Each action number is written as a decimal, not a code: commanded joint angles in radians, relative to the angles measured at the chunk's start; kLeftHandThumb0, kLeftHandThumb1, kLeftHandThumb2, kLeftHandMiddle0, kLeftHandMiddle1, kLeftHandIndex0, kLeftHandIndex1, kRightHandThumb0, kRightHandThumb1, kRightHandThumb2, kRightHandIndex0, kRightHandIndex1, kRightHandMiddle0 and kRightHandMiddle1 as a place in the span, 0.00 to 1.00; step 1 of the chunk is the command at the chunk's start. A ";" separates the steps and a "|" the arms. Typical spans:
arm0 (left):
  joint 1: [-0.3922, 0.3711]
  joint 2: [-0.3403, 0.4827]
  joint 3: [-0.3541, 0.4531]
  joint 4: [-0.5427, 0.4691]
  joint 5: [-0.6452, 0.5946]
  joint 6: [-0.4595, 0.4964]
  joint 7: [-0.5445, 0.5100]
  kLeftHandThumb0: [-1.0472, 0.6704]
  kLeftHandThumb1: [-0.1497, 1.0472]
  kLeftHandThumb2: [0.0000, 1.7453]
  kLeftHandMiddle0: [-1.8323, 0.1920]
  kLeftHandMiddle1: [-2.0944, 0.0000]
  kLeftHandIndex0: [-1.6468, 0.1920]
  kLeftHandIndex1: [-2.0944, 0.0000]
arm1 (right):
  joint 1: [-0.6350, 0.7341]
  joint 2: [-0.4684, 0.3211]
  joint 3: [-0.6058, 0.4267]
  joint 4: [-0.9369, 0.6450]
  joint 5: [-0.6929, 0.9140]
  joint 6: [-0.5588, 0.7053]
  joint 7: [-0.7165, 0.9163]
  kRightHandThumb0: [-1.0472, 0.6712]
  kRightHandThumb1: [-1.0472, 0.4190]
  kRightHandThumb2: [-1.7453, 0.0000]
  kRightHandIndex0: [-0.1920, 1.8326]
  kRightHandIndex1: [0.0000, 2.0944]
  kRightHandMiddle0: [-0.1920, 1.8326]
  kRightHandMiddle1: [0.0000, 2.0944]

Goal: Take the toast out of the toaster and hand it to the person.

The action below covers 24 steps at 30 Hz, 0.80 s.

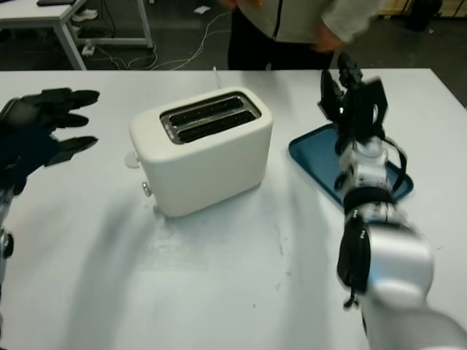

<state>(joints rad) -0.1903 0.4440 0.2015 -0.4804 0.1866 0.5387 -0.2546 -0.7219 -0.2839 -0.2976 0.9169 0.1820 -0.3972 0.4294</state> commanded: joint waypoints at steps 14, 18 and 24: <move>0.206 -0.217 0.004 -0.223 -0.070 -0.044 0.139 0.48 0.89 0.27 0.83 0.60 0.65 1.00 | 0.512 0.118 0.093 -0.625 0.085 0.115 -0.014 0.05 0.09 0.72 0.12 0.01 0.12 0.01; 0.235 -0.256 -0.021 -0.217 -0.075 -0.070 0.160 0.46 0.89 0.29 0.85 0.59 0.66 1.00 | 0.560 0.143 0.105 -0.645 0.094 0.081 -0.005 0.03 0.09 0.79 0.13 0.02 0.14 0.02; 0.271 -0.303 -0.048 -0.189 -0.080 -0.113 0.187 0.45 0.89 0.31 0.86 0.57 0.67 1.00 | 0.689 0.159 0.139 -0.796 0.080 0.132 -0.050 0.11 0.09 0.90 0.15 0.03 0.16 0.02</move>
<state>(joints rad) 0.0699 0.1461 0.1601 -0.6790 0.1075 0.4533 -0.0763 -0.0562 -0.1320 -0.1621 0.1605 0.2430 -0.2928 0.3860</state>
